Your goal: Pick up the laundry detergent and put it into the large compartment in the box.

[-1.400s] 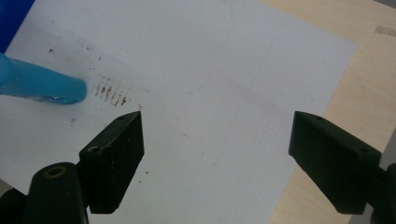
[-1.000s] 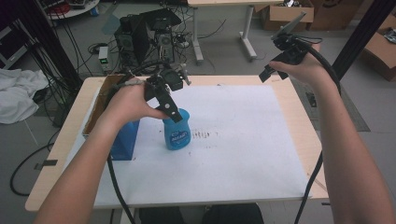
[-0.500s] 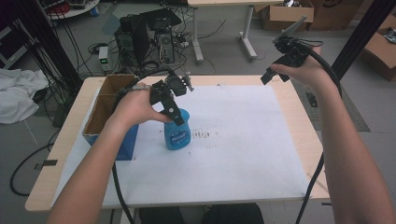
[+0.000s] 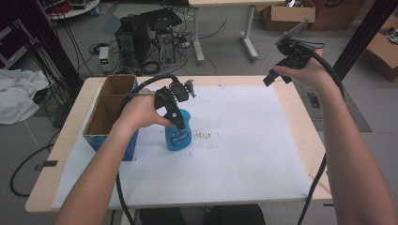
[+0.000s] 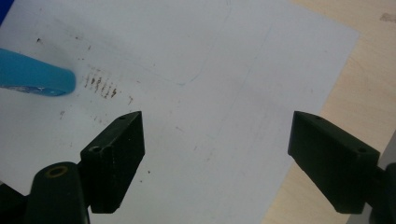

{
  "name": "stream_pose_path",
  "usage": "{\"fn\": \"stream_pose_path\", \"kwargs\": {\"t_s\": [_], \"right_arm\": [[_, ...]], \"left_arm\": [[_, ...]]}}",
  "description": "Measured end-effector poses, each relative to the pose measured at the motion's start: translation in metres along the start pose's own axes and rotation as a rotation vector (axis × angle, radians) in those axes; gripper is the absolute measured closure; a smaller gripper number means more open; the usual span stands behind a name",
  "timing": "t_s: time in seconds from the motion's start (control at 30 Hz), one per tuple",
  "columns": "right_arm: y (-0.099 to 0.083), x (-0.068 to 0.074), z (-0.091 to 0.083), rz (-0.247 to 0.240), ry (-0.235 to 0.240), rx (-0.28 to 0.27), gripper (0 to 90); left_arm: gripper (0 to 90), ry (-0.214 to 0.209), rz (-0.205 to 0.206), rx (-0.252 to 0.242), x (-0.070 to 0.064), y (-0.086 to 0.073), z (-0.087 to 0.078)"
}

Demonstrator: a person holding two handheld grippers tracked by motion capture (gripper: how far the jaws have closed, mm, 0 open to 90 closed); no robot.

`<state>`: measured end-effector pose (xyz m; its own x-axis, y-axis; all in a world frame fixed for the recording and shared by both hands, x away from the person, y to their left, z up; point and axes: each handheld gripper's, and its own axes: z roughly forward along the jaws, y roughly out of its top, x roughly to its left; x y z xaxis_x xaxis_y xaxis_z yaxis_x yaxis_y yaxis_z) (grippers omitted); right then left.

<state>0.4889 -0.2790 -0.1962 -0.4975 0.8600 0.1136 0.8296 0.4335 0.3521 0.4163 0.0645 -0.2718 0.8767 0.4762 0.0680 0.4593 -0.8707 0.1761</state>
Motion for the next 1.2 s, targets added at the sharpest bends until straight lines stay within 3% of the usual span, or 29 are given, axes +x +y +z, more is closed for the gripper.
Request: {"fn": "stream_pose_path", "kwargs": {"t_s": [0.57, 1.2], "right_arm": [[-0.002, -0.002, 0.005, -0.001, 0.003, 0.01, 18.8], [-0.004, -0.003, 0.006, 0.001, 0.006, 0.011, 18.7]], "left_arm": [[9.7, -0.011, -0.003, 0.05, 0.0, 0.003, 0.02], [15.3, -0.016, -0.016, 0.064, 0.001, 0.005, 0.023]]}}
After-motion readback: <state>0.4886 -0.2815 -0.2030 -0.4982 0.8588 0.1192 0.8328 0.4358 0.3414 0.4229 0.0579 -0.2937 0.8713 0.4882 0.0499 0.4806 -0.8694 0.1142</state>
